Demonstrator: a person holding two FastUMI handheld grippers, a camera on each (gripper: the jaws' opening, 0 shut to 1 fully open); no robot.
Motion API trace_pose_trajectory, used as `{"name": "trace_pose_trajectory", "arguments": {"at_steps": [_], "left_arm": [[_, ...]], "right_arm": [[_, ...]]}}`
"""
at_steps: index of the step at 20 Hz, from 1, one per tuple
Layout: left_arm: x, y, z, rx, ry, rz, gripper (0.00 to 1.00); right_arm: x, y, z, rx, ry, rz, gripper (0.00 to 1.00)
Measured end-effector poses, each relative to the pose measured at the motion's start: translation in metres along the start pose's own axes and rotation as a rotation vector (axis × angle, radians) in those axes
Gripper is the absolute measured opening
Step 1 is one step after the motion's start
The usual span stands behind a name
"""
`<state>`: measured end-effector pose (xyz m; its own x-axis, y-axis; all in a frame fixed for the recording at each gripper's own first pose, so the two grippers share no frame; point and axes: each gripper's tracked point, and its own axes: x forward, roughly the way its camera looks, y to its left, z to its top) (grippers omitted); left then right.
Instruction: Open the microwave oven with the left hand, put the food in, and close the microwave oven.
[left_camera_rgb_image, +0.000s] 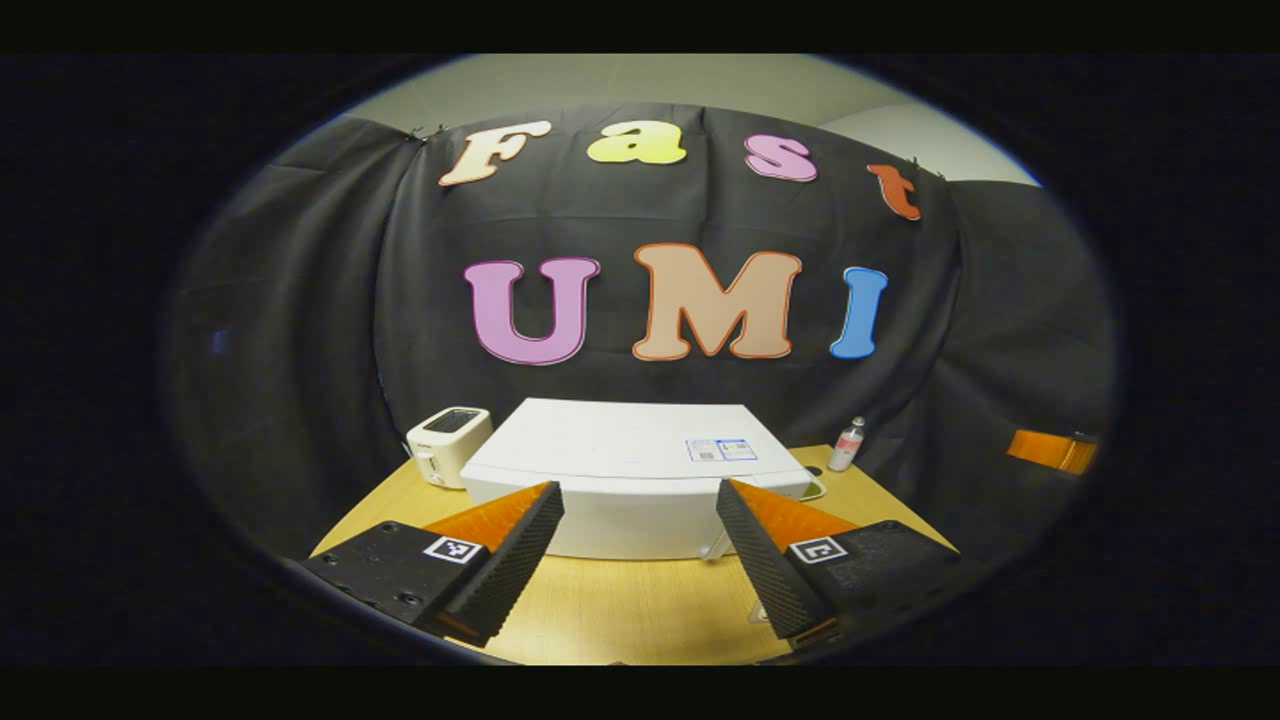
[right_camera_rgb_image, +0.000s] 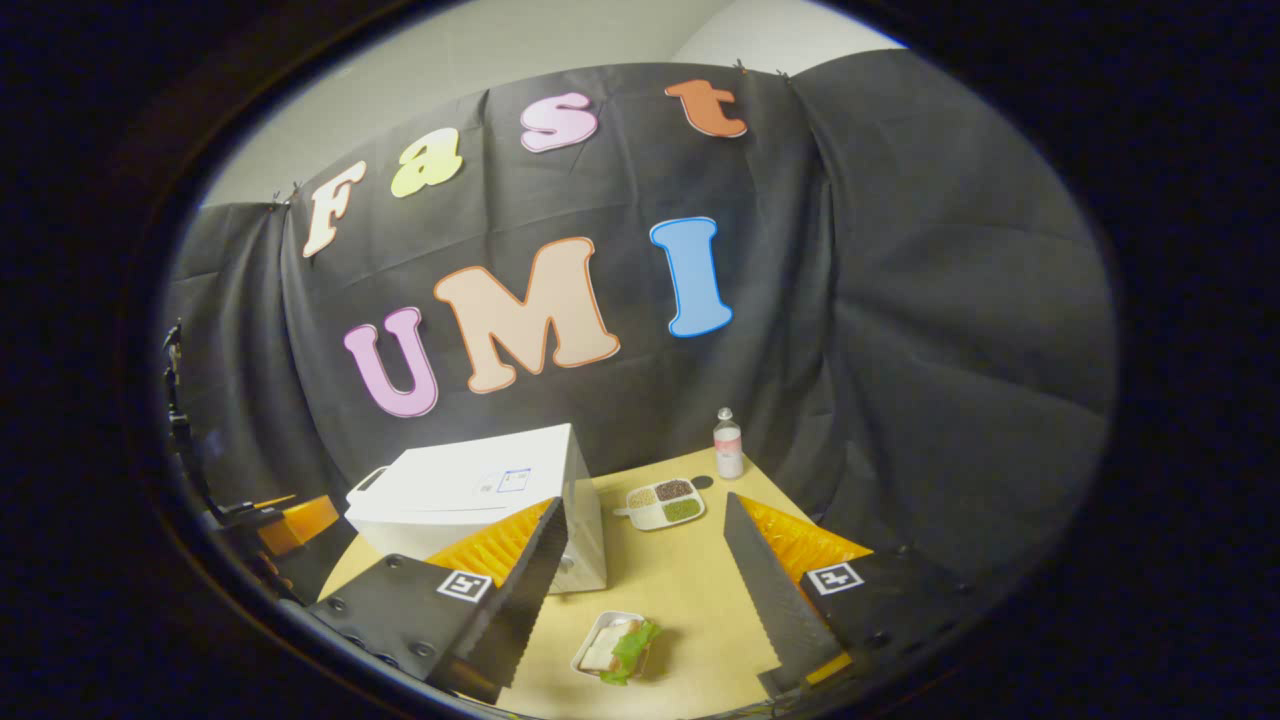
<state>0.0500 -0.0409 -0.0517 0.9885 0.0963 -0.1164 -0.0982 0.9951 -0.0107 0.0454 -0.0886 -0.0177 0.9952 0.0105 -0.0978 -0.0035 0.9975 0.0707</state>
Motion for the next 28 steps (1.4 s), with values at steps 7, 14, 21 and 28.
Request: {"name": "trace_pose_trajectory", "arguments": {"at_steps": [7, 14, 21, 28], "left_arm": [[0.028, -0.016, -0.070, -0.022, 0.145, 0.021, 0.96], [0.060, -0.053, -0.148, -0.071, 0.303, -0.024, 0.96], [0.090, -0.078, -0.197, -0.097, 0.420, -0.048, 0.97], [0.135, -0.083, -0.219, -0.091, 0.482, -0.064, 0.94]], "right_arm": [[0.016, -0.013, -0.007, -0.002, 0.026, 0.045, 0.98], [0.024, -0.047, -0.021, 0.020, 0.048, 0.046, 0.98], [0.028, -0.084, -0.038, 0.056, 0.094, 0.005, 0.98], [0.028, -0.098, -0.050, 0.116, 0.141, -0.006, 0.92]]}}
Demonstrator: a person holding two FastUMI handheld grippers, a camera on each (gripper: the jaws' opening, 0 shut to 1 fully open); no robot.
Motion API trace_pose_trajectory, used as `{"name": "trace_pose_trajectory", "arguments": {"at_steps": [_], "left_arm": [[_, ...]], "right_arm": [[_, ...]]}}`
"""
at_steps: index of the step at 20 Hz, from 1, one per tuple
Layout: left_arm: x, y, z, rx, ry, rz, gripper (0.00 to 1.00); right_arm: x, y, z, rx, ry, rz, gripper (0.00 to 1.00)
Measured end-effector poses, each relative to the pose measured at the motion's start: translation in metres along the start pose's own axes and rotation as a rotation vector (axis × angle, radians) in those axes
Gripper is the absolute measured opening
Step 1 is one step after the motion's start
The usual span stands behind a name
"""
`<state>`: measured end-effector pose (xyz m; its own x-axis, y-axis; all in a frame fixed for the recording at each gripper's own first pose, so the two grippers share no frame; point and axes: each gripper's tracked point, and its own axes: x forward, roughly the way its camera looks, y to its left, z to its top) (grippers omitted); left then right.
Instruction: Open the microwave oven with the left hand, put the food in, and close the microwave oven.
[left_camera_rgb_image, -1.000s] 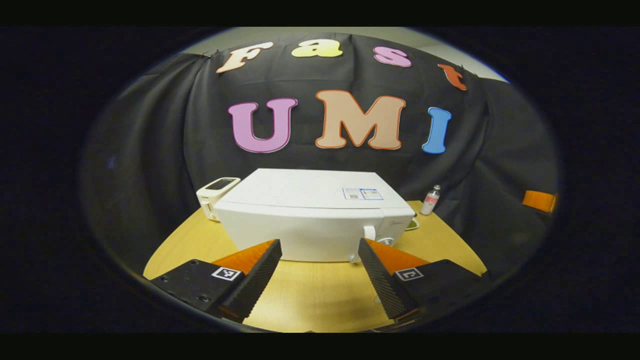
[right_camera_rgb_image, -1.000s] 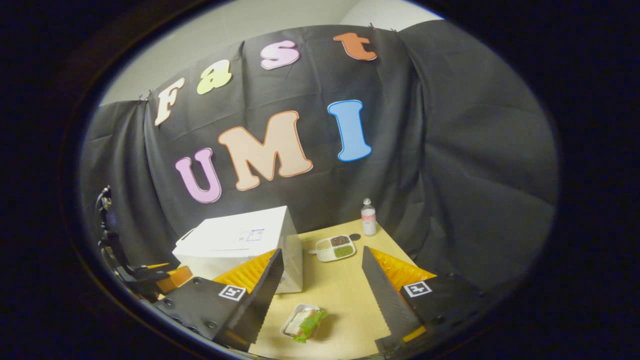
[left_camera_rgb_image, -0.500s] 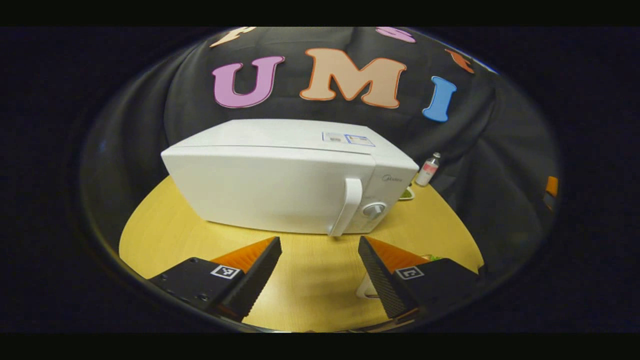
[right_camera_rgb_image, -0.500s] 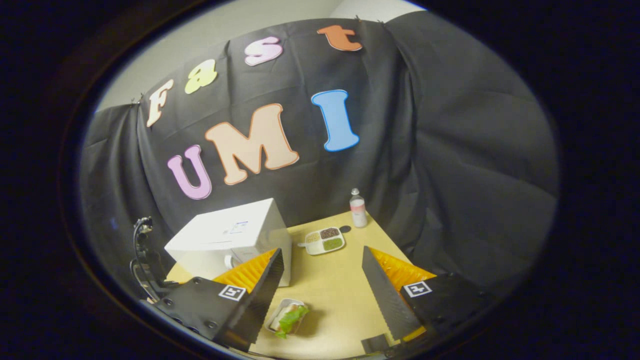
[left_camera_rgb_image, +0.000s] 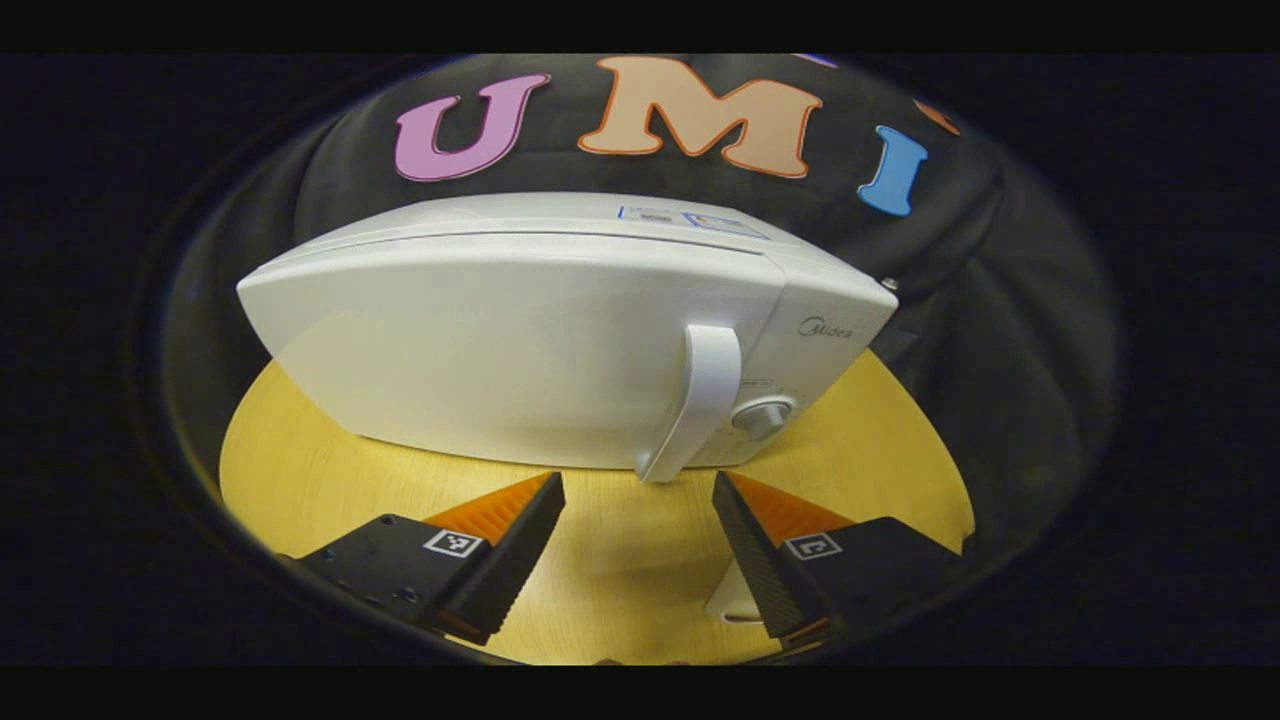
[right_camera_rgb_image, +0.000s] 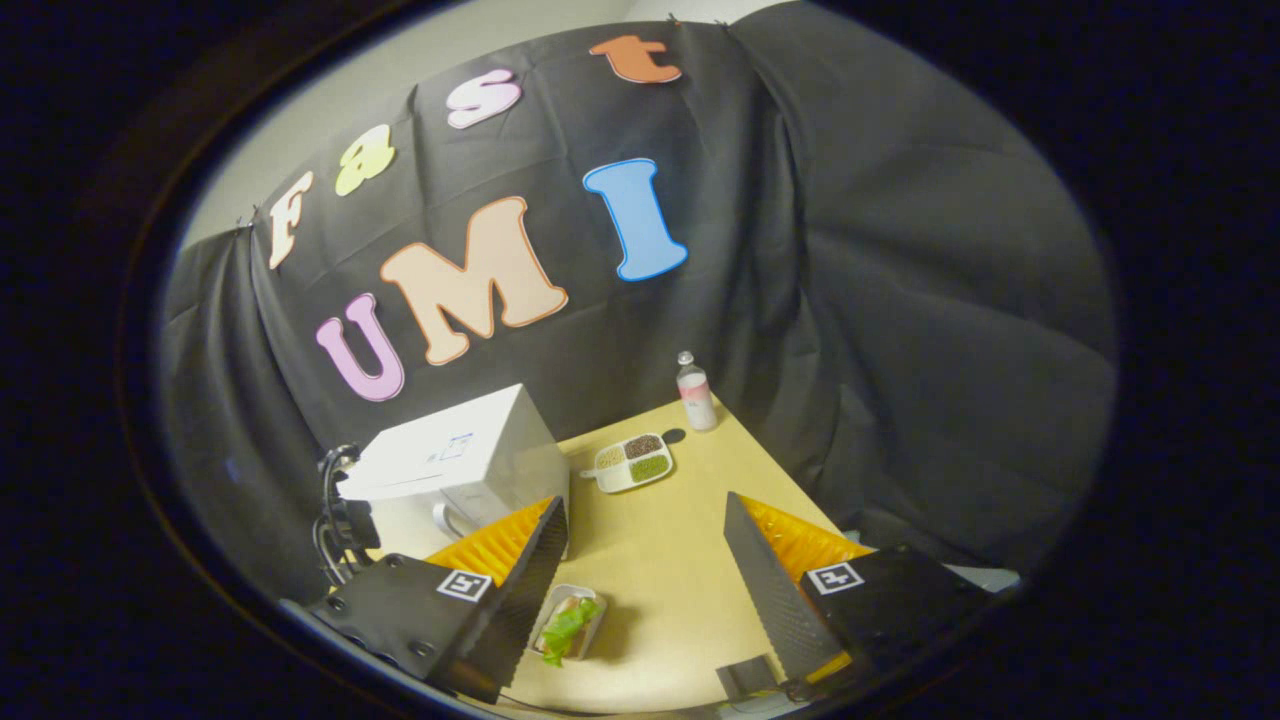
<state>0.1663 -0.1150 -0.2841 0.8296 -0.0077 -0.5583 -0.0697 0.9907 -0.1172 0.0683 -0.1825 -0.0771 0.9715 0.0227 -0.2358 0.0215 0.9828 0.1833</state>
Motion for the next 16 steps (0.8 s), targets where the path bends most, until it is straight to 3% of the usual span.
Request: {"name": "trace_pose_trajectory", "arguments": {"at_steps": [7, 11, 14, 16], "left_arm": [[0.031, -0.003, 0.000, -0.016, 0.026, 0.003, 0.84], [0.039, -0.007, 0.002, 0.003, 0.028, 0.011, 0.72], [0.041, -0.014, 0.003, 0.011, 0.037, -0.005, 0.48], [0.043, -0.014, 0.002, 0.027, 0.042, 0.005, 0.37]], "right_arm": [[-0.001, -0.025, 0.001, 0.036, 0.004, -0.054, 0.91], [0.001, -0.032, -0.001, 0.061, 0.012, -0.072, 0.91], [0.002, -0.038, -0.005, 0.065, 0.019, -0.088, 0.91], [0.003, -0.042, -0.007, 0.067, 0.027, -0.097, 0.91]]}}
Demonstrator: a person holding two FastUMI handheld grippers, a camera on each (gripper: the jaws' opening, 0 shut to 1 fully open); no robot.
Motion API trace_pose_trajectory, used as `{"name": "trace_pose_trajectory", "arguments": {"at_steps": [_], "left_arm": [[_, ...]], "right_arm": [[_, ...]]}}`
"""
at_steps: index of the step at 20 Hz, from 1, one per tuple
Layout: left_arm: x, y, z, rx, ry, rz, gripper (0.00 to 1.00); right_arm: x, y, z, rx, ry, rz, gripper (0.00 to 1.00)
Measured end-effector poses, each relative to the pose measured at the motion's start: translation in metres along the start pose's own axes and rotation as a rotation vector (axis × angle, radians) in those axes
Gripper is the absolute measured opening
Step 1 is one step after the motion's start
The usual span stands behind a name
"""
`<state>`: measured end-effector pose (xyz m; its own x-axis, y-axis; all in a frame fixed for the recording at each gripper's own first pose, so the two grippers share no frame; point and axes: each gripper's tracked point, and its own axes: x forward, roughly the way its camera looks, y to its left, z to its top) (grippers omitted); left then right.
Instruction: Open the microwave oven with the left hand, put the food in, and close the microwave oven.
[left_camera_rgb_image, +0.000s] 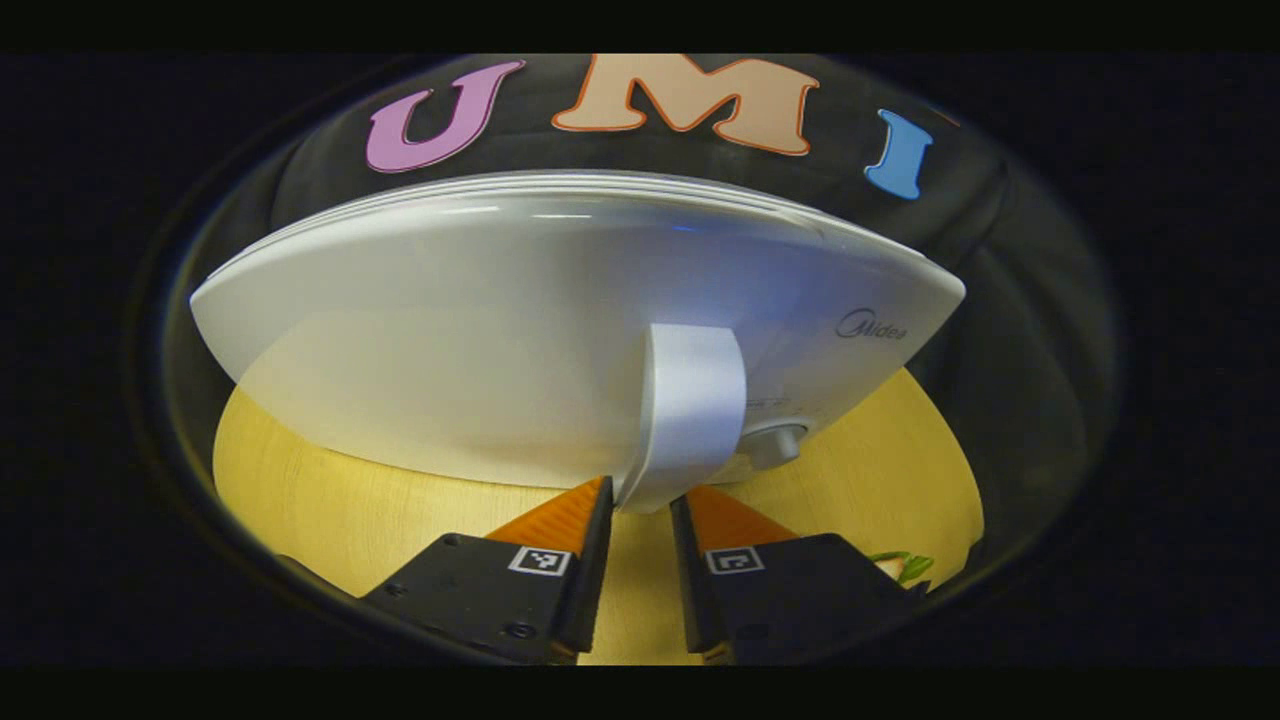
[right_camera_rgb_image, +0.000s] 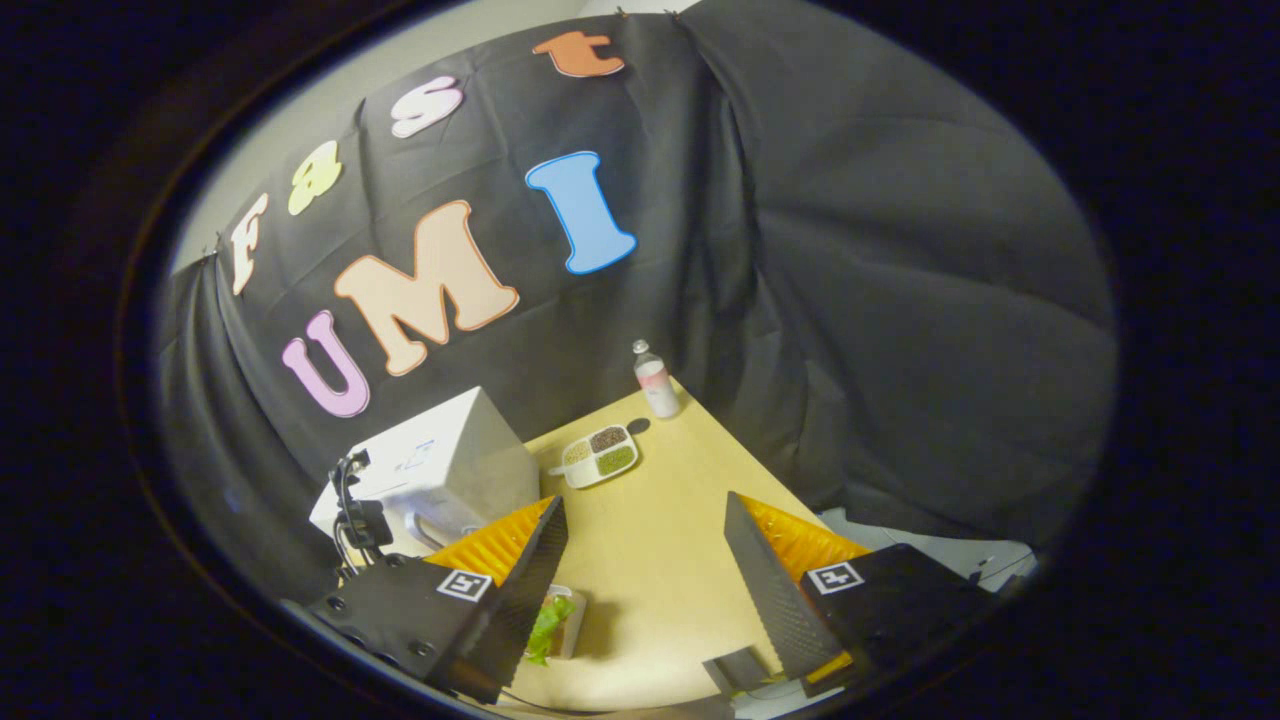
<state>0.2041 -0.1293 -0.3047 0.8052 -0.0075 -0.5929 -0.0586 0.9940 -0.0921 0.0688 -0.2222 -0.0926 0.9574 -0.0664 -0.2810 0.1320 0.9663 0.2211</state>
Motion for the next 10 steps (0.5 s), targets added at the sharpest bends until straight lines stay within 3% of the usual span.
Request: {"name": "trace_pose_trajectory", "arguments": {"at_steps": [2, 10], "left_arm": [[0.002, 0.000, 0.001, 0.011, 0.000, 0.007, 0.31], [0.019, 0.001, -0.004, 0.009, 0.014, 0.038, 0.32]], "right_arm": [[0.001, -0.002, -0.003, 0.004, 0.007, -0.005, 0.91], [0.004, -0.004, -0.004, -0.003, 0.005, -0.006, 0.91]]}}
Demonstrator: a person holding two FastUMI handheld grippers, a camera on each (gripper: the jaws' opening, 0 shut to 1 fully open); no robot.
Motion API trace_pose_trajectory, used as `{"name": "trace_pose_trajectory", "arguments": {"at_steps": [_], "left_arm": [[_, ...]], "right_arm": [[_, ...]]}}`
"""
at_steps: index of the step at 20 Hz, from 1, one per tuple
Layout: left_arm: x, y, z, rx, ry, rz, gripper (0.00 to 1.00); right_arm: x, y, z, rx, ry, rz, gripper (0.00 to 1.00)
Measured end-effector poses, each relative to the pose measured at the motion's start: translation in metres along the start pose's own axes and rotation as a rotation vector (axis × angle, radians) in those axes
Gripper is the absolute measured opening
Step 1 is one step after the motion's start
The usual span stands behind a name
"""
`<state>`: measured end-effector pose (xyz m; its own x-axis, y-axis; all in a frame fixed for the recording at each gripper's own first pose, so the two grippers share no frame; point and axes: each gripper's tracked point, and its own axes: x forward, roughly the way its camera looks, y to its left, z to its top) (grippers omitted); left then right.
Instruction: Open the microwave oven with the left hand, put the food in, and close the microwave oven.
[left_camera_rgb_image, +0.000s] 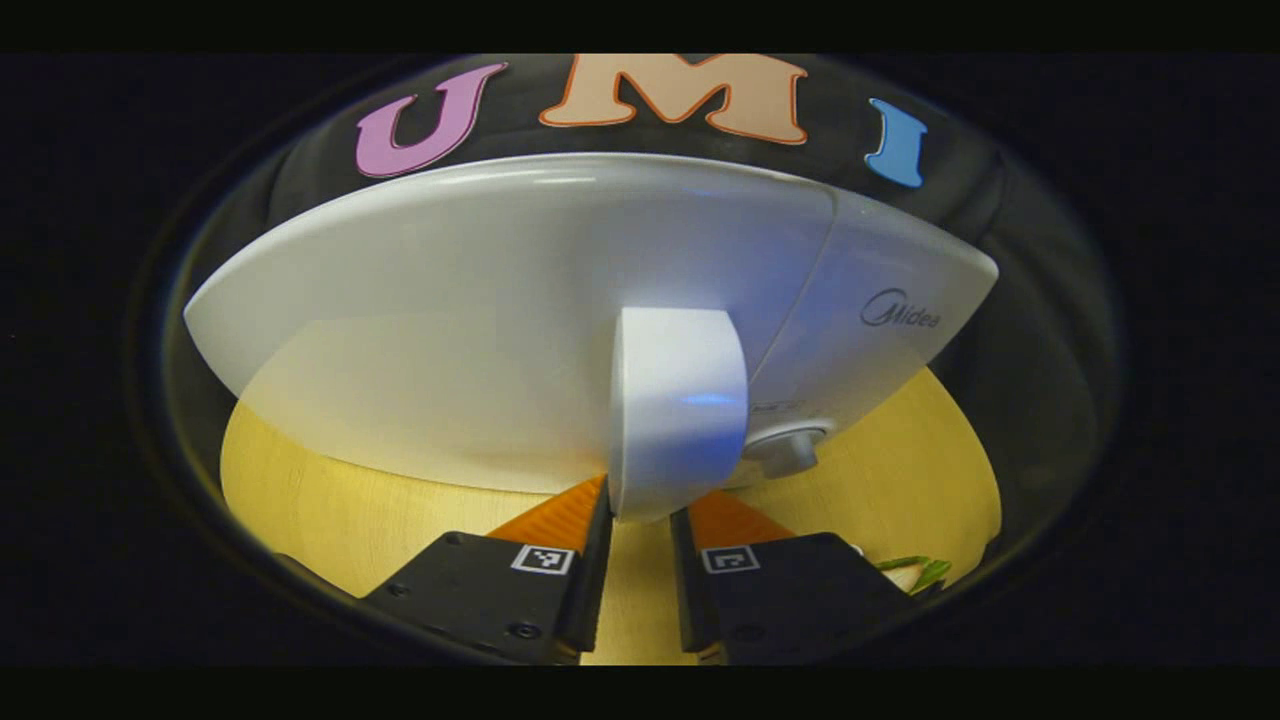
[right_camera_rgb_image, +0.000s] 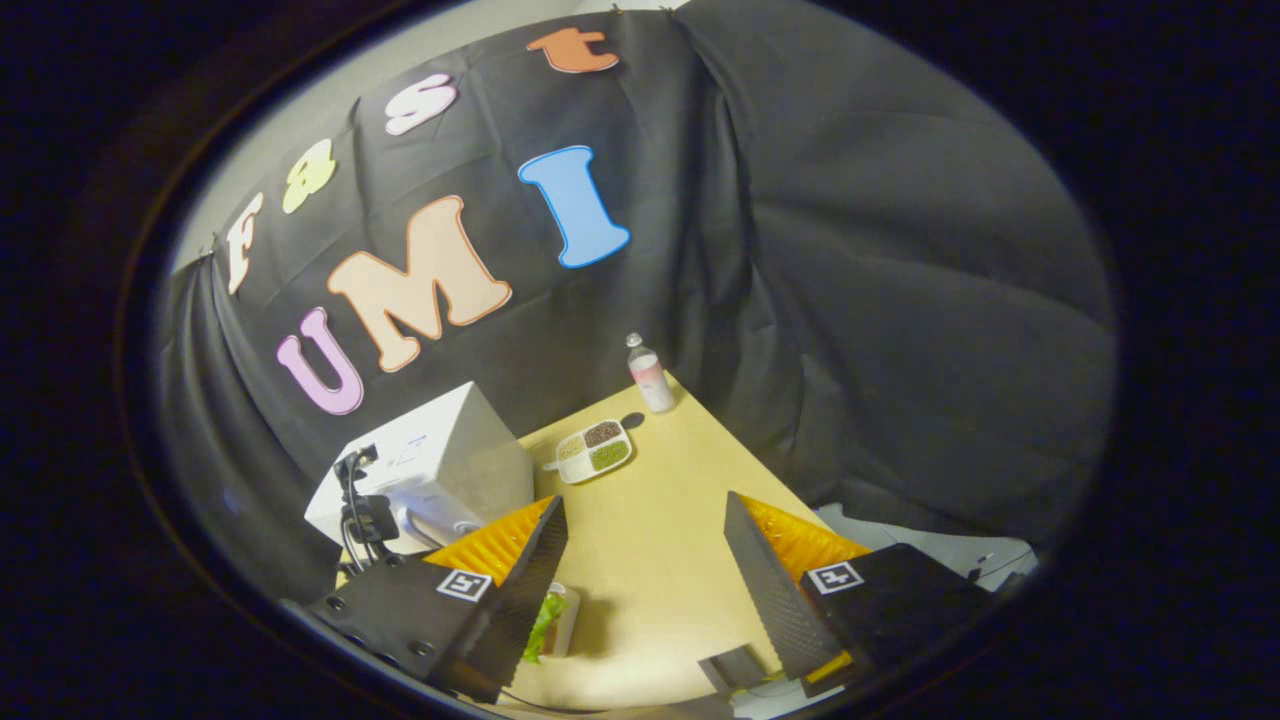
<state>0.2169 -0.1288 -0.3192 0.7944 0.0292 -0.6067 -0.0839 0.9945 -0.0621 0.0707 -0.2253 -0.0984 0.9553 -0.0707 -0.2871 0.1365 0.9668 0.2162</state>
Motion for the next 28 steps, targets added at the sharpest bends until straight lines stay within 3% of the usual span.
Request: {"name": "trace_pose_trajectory", "arguments": {"at_steps": [3, 6, 10, 11, 12, 14, 18, 19, 28], "left_arm": [[0.001, 0.000, -0.002, 0.038, 0.023, 0.021, 0.30], [0.000, -0.001, -0.002, 0.013, 0.010, 0.006, 0.19], [0.000, -0.001, -0.002, 0.008, -0.024, 0.026, 0.18], [0.000, 0.000, -0.002, 0.006, -0.028, 0.031, 0.18], [-0.002, 0.000, -0.002, -0.006, -0.027, 0.030, 0.17], [-0.001, 0.000, -0.003, -0.018, -0.031, 0.018, 0.09], [-0.004, 0.000, -0.001, -0.028, -0.093, 0.019, 0.05], [-0.004, 0.000, -0.002, -0.032, -0.099, 0.016, 0.05], [-0.011, 0.001, -0.004, -0.050, -0.167, 0.030, 0.05]], "right_arm": [[0.000, 0.000, -0.002, -0.002, 0.007, -0.002, 0.91], [0.000, 0.001, -0.004, 0.000, 0.013, -0.001, 0.91], [-0.001, 0.007, -0.008, 0.001, 0.023, 0.021, 0.91], [-0.002, 0.008, -0.008, -0.005, 0.022, 0.023, 0.98], [-0.003, 0.010, -0.009, -0.011, 0.024, 0.026, 0.98], [-0.009, 0.011, -0.012, -0.017, 0.029, 0.034, 0.98], [-0.024, 0.011, -0.017, -0.031, 0.027, 0.036, 0.98], [-0.028, 0.009, -0.019, -0.033, 0.026, 0.033, 0.91], [-0.052, -0.011, -0.036, -0.033, 0.048, -0.014, 0.91]]}}
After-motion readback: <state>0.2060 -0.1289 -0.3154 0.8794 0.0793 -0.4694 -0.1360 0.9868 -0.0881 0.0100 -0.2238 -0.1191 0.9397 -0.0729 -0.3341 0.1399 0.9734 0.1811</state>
